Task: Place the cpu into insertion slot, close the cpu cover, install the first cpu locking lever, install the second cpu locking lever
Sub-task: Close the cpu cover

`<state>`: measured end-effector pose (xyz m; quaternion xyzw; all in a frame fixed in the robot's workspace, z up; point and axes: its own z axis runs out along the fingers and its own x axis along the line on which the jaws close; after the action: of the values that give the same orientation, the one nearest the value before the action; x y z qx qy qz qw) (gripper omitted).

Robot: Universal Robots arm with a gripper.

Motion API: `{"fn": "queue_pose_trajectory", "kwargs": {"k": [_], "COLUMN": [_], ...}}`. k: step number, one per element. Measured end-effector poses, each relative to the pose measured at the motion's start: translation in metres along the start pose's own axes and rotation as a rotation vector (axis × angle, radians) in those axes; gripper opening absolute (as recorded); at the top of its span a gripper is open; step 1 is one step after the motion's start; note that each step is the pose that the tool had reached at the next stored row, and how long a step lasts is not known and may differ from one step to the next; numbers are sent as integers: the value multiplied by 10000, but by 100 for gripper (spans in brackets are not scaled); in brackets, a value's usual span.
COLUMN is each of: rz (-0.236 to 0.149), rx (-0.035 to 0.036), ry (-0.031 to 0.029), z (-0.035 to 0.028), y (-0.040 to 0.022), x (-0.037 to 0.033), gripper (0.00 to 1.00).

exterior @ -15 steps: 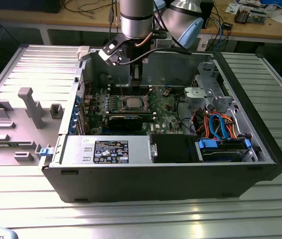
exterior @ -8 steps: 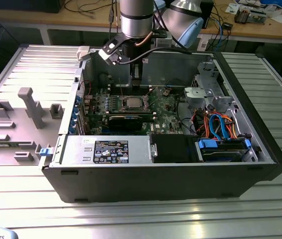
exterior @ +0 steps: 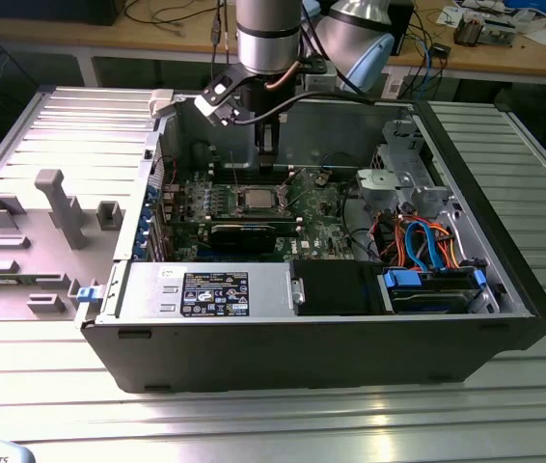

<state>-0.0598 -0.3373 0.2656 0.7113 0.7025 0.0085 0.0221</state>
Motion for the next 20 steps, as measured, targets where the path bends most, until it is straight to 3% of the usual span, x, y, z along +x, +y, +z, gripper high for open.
{"fn": "queue_pose_trajectory", "kwargs": {"k": [20], "rz": [-3], "rx": [16], "ry": [11], "z": [-13], "y": [27], "x": [0], "gripper": [11]}}
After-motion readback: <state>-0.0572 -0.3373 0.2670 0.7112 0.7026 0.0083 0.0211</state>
